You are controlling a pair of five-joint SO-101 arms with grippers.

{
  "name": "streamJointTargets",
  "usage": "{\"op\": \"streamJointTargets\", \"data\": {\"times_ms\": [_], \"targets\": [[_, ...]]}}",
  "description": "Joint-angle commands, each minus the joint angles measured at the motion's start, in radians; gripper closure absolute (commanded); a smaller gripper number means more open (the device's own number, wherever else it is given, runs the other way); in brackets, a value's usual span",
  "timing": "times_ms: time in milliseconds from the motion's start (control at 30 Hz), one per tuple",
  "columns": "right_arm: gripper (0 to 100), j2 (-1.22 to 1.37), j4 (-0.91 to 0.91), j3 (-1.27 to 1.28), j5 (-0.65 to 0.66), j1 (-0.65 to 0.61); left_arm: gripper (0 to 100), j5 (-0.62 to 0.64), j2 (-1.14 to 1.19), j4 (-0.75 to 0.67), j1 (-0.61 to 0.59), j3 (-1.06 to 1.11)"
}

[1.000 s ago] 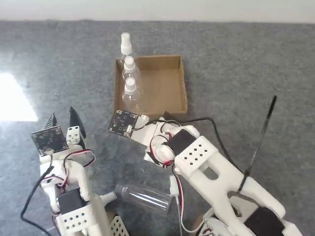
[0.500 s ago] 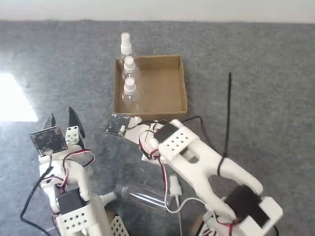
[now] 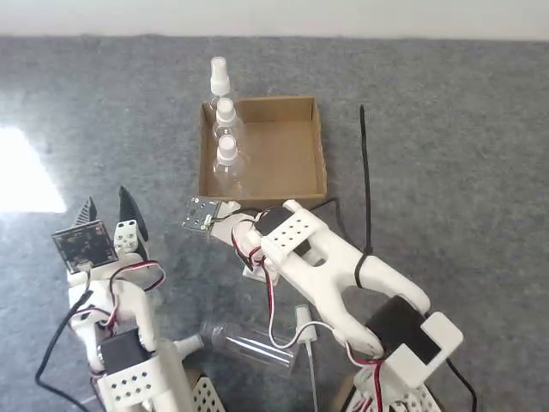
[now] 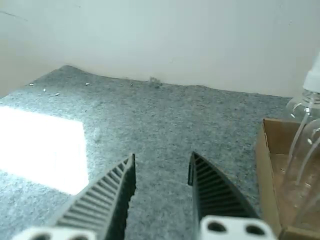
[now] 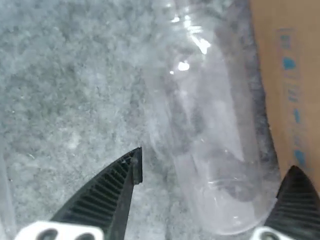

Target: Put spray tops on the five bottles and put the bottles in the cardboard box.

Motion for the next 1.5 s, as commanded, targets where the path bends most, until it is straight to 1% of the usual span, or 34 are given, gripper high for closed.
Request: {"op": "streamJointTargets", "data": {"times_ms": [0,67,200,233,300,433,567,833,967,1133,1467], "targets": [[61.5,-0.015,-0.008,-0.06,0.015,0.035,84,0.003,-0.015,-0.025,-0.003,-0.013],[63.5,-0.015,0.002,-0.058,0.015,0.042,84,0.003,-0.015,-0.025,-0.003,-0.013],[77.4,-0.016,0.042,-0.063,0.015,0.039,84,0.003,-0.015,-0.025,-0.003,-0.013],[80.1,-0.016,0.042,-0.063,0.015,0.039,84,0.003,-0.015,-0.025,-0.003,-0.013],[82.4,-0.016,0.042,-0.063,0.015,0.042,84,0.003,-0.015,-0.025,-0.003,-0.013],[82.6,-0.024,0.084,-0.063,0.015,0.042,84,0.003,-0.015,-0.025,-0.003,-0.013],[82.8,-0.097,0.136,-0.06,0.015,0.044,84,0.003,-0.015,-0.023,-0.003,-0.013],[82.8,-0.225,0.236,-0.057,0.015,0.119,84,0.003,-0.015,-0.023,-0.003,-0.013],[82.9,-0.26,0.28,-0.057,0.018,0.13,84,0.003,-0.015,-0.023,-0.003,-0.013],[82.9,-0.268,0.348,-0.055,0.123,0.13,84,0.003,-0.015,-0.023,-0.003,-0.013],[82.9,-0.274,0.452,-0.057,0.135,0.14,84,0.003,-0.015,-0.023,-0.003,-0.013]]}}
